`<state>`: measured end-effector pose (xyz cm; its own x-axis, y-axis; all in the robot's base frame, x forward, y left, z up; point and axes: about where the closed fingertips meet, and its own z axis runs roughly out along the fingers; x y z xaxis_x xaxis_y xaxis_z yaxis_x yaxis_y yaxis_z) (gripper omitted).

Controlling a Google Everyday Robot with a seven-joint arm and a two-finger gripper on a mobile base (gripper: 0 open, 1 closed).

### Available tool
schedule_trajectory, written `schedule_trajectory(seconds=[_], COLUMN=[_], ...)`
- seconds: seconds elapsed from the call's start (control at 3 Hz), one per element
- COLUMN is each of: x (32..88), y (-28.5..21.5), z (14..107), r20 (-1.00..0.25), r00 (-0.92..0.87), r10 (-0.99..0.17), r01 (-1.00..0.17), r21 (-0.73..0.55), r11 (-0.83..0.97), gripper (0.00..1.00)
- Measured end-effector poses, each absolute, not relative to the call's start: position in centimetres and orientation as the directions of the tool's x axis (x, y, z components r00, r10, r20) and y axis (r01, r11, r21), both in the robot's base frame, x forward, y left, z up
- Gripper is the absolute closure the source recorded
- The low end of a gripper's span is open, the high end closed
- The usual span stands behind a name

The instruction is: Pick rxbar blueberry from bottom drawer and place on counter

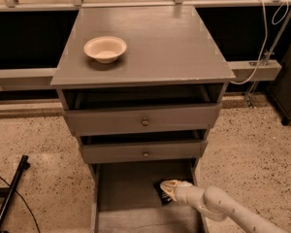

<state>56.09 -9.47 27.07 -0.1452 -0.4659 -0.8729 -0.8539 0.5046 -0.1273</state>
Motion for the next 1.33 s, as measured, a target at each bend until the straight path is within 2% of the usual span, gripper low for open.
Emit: schedule_trajectory(seconds=[0.33, 0.67, 1.0, 1.33], x=[57.3, 57.6, 57.2, 56.8], y=[-9.3, -10.1, -10.6, -11.0], z=[22.2, 18.0, 16.5, 14.5], r20=[-0.813, -0.797, -0.791, -0.777], r00=[-0.301, -0.395, -0.415, -0.443], r10=[-0.498, -0.457, -0.449, -0.447], r01=[-0.808, -0.744, -0.719, -0.707], r21=[-0.06, -0.015, -0.017, -0.005], r11=[0.587, 0.668, 0.695, 0.708], gripper=[0.5, 0.19, 0.0, 0.0])
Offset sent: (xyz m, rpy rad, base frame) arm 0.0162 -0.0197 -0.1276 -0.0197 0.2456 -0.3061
